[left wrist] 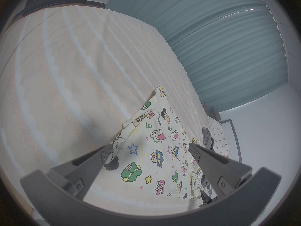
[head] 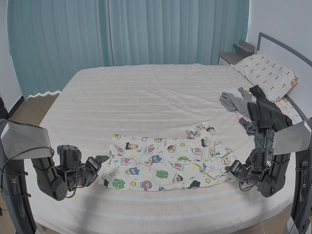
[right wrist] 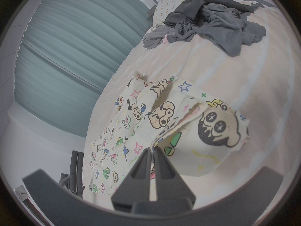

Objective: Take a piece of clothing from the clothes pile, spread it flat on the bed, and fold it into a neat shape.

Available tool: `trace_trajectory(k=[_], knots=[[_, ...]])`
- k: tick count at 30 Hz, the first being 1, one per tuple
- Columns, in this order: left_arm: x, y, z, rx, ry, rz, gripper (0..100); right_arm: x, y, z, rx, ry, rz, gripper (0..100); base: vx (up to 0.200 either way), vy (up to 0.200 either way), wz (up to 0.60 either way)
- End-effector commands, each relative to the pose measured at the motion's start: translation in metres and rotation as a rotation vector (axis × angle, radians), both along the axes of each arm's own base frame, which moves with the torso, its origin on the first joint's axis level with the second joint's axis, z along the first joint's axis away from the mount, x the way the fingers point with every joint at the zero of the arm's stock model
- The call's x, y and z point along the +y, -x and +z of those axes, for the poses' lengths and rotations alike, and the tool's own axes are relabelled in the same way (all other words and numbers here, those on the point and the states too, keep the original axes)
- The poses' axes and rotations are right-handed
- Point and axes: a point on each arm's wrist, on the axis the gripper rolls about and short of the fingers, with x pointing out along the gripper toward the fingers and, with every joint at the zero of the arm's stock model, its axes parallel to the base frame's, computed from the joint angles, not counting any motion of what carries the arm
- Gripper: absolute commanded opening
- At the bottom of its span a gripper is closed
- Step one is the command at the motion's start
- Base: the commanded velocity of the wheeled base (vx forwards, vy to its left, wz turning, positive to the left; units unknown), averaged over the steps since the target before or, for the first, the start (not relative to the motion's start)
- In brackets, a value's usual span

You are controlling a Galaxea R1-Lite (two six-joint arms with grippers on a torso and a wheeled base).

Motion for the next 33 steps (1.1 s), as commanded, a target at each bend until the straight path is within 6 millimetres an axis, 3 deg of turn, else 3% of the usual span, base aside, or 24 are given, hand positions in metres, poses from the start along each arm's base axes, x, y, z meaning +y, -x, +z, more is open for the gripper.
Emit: trace_trajectory(k=[1, 10, 16, 21, 22, 29, 33], knots=[[0.0, 0.0, 0.0, 0.0, 0.0, 0.0, 100, 0.006, 0.013, 0.015, -0.023, 0.008, 0.004, 0, 0.0, 0.0, 0.0], [0.0, 0.0, 0.0, 0.002, 0.0, 0.0, 100, 0.02, 0.03, 0.011, -0.008, 0.014, -0.002, 0, 0.0, 0.0, 0.0], [0.0, 0.0, 0.0, 0.001, -0.003, 0.004, 100, 0.019, 0.037, -0.005, 0.021, 0.037, -0.02, 0, 0.0, 0.0, 0.0], [0.0, 0.0, 0.0, 0.001, -0.003, 0.004, 100, 0.016, 0.042, -0.007, 0.051, 0.034, -0.033, 0, 0.0, 0.0, 0.0], [0.0, 0.0, 0.0, 0.001, -0.003, 0.004, 100, 0.016, 0.044, -0.007, 0.059, 0.032, -0.034, 100, 0.0, 0.0, 0.0], [0.0, 0.001, -0.001, 0.003, -0.003, 0.004, 100, 0.014, 0.056, -0.004, 0.086, 0.046, -0.025, 100, 0.0, 0.0, 0.0], [0.0, 0.0, 0.0, 0.001, -0.003, 0.004, 100, 0.012, 0.063, 0.019, 0.031, 0.029, -0.027, 100, 0.0, 0.0, 0.0]])
